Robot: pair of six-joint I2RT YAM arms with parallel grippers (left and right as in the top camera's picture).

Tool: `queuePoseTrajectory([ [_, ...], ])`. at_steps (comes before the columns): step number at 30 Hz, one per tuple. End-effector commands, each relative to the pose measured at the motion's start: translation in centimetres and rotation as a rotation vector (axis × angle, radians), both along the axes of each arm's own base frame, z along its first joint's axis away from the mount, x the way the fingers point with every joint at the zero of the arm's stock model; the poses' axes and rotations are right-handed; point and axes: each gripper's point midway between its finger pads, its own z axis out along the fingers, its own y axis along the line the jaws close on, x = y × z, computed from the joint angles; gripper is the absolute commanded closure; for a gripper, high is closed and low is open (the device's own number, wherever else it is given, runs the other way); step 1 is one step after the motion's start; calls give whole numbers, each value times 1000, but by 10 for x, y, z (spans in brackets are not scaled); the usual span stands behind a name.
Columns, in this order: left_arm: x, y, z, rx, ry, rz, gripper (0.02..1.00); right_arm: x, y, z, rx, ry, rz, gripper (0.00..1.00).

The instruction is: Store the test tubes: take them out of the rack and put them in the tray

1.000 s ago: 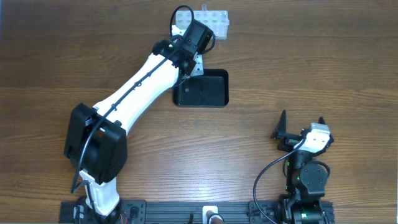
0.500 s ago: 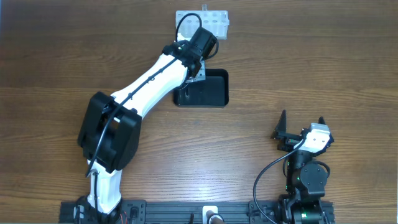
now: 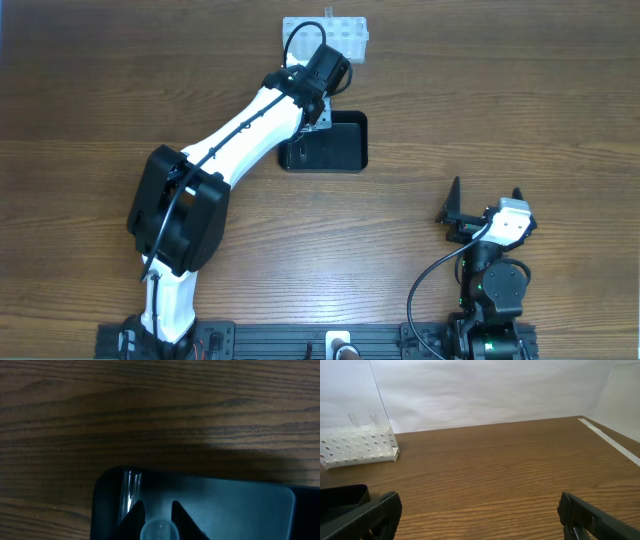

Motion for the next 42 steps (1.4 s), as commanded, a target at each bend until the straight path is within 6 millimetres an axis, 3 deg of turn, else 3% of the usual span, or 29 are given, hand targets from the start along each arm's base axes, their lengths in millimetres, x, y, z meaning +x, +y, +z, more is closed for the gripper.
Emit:
queuePoseTrajectory([
  [1,-1,1,-12,18,14,9,768,0,1,-2,-2,2,3,9],
  [5,-1,1,-9,16,10,9,689,0,1,-2,-2,2,3,7],
  [8,1,0,9,-2,-26,10,682,0,1,-2,-2,2,3,7],
  [12,11,-1,76,-23,-199,-14,643,0,1,-2,-2,2,3,7],
  [18,27,6,226,-36,-620,-99,443,0,1,-2,-2,2,3,7],
  [23,24,36,304,-37,-842,-106,237,0,1,-2,-2,2,3,7],
  [25,21,48,316,-30,-894,-115,191,0,1,-2,-2,2,3,9],
  [29,12,71,322,-39,-978,-153,115,0,1,-2,-2,2,3,7],
  [36,-17,124,297,-108,-1077,-156,23,0,1,-2,-2,2,3,7],
  [42,-68,157,277,-112,-1155,-130,23,0,1,-2,-2,2,3,7],
])
